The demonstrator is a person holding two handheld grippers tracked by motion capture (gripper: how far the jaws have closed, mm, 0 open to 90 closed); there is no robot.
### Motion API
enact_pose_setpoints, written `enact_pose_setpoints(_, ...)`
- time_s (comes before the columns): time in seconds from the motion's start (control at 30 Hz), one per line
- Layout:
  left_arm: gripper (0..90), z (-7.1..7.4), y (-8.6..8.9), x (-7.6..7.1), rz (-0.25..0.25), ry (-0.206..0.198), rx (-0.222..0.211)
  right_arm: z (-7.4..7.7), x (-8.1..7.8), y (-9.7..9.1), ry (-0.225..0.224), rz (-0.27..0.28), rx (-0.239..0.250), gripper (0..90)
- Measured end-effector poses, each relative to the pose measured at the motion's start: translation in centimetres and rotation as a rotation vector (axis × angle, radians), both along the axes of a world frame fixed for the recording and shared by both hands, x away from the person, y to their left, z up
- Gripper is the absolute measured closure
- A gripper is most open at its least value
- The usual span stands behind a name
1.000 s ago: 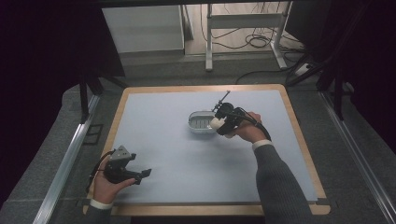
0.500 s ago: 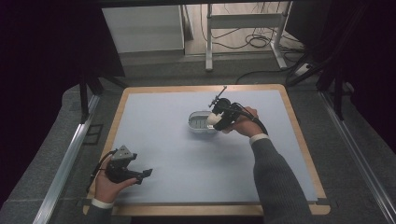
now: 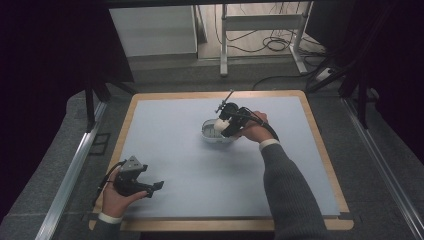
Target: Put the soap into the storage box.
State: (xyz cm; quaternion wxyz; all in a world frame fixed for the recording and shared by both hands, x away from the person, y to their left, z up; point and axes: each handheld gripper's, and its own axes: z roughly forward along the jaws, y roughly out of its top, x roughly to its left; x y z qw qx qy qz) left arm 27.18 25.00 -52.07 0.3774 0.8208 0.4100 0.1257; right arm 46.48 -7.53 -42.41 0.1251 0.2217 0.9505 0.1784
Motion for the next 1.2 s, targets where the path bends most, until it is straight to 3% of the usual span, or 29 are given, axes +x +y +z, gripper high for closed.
enact_pose_setpoints(0.57,8.0,0.1,0.1,-0.1,0.003,-0.003,-0.004,-1.2,2.6,1.5,-0.008,0.052,-0.015,49.4)
enact_pose_setpoints(0.9,8.2,0.2,0.2,-0.1,0.012,-0.011,-0.012,-2.2,2.7,2.2,-0.022,0.076,-0.029,49.2)
enact_pose_setpoints(1.2,8.6,0.3,0.3,-0.2,0.02,-0.02,-0.018,-2.7,3.0,2.4,0.003,0.059,-0.025,46.7)
